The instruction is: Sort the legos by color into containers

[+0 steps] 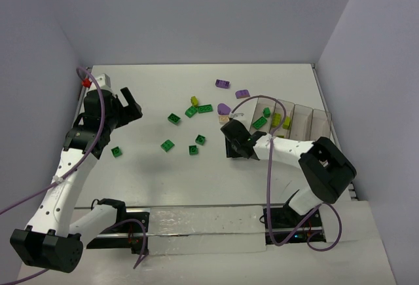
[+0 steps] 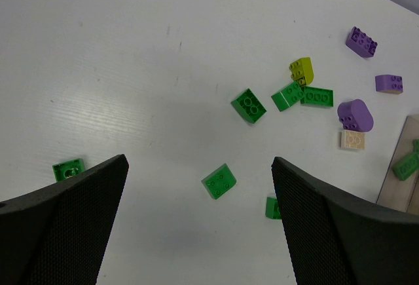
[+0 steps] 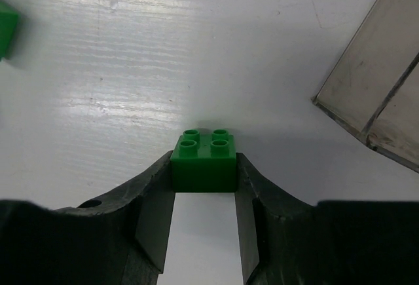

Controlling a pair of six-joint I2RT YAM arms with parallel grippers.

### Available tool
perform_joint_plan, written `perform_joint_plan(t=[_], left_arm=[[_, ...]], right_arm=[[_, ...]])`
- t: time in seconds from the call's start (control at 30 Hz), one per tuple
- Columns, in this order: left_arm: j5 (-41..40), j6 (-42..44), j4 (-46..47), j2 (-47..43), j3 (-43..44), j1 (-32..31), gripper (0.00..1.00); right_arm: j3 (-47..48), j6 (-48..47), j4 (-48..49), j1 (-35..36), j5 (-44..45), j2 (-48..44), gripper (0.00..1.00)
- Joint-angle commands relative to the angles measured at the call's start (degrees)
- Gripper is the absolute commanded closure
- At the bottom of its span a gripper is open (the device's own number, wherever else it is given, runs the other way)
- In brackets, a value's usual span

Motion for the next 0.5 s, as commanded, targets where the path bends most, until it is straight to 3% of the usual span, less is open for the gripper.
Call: perform_joint_plan(t=[0.0,0.27,0.47], left_arm=[[-0.25,-0.24,1.42,-0.19,0.98,-0.48,0.01],[0.28,-0.46,1.69,0.12,0.98,-0.39,0.01],[-0.19,-0.24,1.42,-0.1,1.16,-0.48,0.01]], right_arm=[[3.18,-1.0,-0.15,0.4,1.1,-4.92,0.79],[7.08,-3.03,-6.31,-1.68,7.6,-15.29,0.82],[8.68,-4.84,-4.46,-13.47,4.45,-14.74,0.82]])
